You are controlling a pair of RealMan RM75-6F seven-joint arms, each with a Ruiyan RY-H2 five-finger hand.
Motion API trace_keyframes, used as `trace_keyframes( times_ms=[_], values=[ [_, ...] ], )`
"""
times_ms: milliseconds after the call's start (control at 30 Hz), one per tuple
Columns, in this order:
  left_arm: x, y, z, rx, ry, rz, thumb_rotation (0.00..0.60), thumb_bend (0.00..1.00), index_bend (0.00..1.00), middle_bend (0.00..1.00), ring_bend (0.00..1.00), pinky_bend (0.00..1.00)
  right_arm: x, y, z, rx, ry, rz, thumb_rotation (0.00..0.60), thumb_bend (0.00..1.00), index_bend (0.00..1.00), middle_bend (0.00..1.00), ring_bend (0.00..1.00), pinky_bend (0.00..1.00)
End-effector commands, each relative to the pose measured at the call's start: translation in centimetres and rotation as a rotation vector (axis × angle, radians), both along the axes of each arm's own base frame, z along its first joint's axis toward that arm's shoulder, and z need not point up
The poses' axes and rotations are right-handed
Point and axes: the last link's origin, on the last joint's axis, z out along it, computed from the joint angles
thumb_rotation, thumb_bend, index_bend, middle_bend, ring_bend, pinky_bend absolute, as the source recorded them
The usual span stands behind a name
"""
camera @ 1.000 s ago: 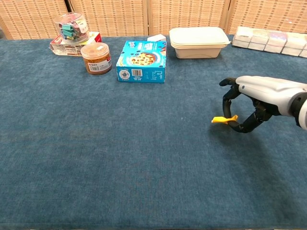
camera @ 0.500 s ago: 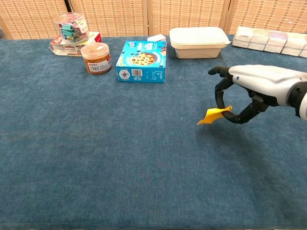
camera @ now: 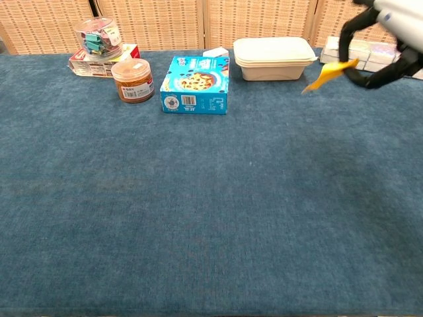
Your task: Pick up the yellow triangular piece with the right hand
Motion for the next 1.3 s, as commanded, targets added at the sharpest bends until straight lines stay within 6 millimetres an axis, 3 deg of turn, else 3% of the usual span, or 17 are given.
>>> trace_keyframes(
  times_ms=[33,100,167,233,267,400,633,767,1067,1300],
  values=[
    [0.0,0.0,-0.1,-0.004,0.004,0.000,0.600,0.00,0.00,0.00,0.00,0.00,-1.1,-0.7,1.7,-0.081,-0.001,-0.003,0.600,0.58,0.58,0.00,0.00,0.00],
    [0.0,0.0,-0.2,-0.008,0.007,0.000,0.600,0.00,0.00,0.00,0.00,0.00,-1.9,-1.1,2.3,-0.100,-0.001,-0.016,0.600,0.56,0.49,0.00,0.00,0.00],
    [0.0,0.0,-0.3,-0.013,0.010,0.000,0.600,0.00,0.00,0.00,0.00,0.00,-3.0,-1.5,3.0,-0.107,-0.009,-0.052,0.600,0.45,0.37,0.00,0.00,0.00],
    [0.0,0.0,-0.3,-0.014,0.009,0.000,0.600,0.00,0.00,0.00,0.00,0.00,-3.9,-1.8,3.8,-0.112,-0.012,-0.088,0.600,0.20,0.20,0.00,0.00,0.00],
    [0.0,0.0,-0.3,-0.014,0.008,0.000,0.600,0.00,0.00,0.00,0.00,0.00,-4.2,-1.9,4.2,-0.114,-0.016,-0.100,0.600,0.14,0.16,0.00,0.00,0.00],
    [-0.1,-0.1,-0.1,-0.011,0.003,-0.002,0.600,0.00,0.00,0.00,0.00,0.00,-5.5,-1.8,5.7,-0.124,-0.025,-0.147,0.600,0.00,0.03,0.00,0.00,0.00],
    [-0.3,-0.7,0.0,-0.010,0.002,-0.007,0.600,0.00,0.00,0.00,0.00,0.00,-7.8,0.3,8.5,-0.129,-0.019,-0.203,0.600,0.00,0.00,0.00,0.00,0.00],
    [-0.5,-1.3,-0.1,-0.008,0.009,-0.009,0.600,0.00,0.00,0.00,0.00,0.00,-9.9,3.4,9.8,-0.125,-0.016,-0.222,0.600,0.00,0.00,0.00,0.00,0.00],
    [-0.9,-2.1,-0.5,-0.002,0.026,-0.002,0.600,0.00,0.00,0.00,0.00,0.00,-12.9,8.8,9.6,-0.060,-0.019,-0.239,0.600,0.00,0.00,0.00,0.00,0.00],
    [-0.9,-2.4,-0.6,0.006,0.028,-0.011,0.600,0.00,0.00,0.00,0.00,0.00,-13.8,10.3,8.9,-0.082,-0.008,-0.238,0.600,0.00,0.00,0.00,0.00,0.00]
  ],
)
